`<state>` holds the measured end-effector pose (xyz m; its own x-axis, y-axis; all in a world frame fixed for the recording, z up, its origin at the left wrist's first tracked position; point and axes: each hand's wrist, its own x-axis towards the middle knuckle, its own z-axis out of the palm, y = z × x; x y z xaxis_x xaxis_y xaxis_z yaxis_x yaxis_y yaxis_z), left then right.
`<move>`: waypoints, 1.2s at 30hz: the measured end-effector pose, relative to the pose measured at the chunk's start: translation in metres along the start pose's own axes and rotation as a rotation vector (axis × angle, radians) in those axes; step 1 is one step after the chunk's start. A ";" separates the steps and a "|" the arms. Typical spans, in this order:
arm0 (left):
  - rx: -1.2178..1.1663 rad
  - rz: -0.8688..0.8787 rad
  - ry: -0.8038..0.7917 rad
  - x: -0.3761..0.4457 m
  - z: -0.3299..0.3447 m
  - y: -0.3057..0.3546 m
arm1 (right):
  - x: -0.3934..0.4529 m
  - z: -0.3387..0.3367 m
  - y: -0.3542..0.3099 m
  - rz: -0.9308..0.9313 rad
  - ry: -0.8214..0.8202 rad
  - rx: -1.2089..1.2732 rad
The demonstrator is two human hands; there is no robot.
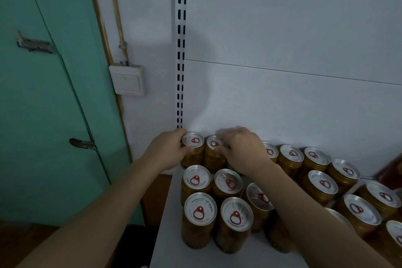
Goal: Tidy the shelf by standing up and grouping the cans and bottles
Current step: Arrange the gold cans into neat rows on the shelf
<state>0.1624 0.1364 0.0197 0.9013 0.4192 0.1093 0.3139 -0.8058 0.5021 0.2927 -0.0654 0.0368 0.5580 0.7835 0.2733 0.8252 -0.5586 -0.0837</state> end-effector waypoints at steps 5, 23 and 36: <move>0.024 0.010 0.012 0.000 0.005 0.000 | -0.004 0.000 0.001 0.021 -0.002 -0.006; 0.204 0.017 -0.189 -0.073 -0.012 0.050 | -0.079 -0.053 -0.017 0.028 -0.280 0.083; 0.114 -0.012 -0.079 -0.067 -0.007 0.032 | -0.065 -0.028 -0.028 0.043 -0.205 0.097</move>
<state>0.1101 0.0853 0.0344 0.9166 0.3984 0.0339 0.3525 -0.8451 0.4020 0.2305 -0.1083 0.0480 0.5904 0.8042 0.0681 0.7995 -0.5712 -0.1857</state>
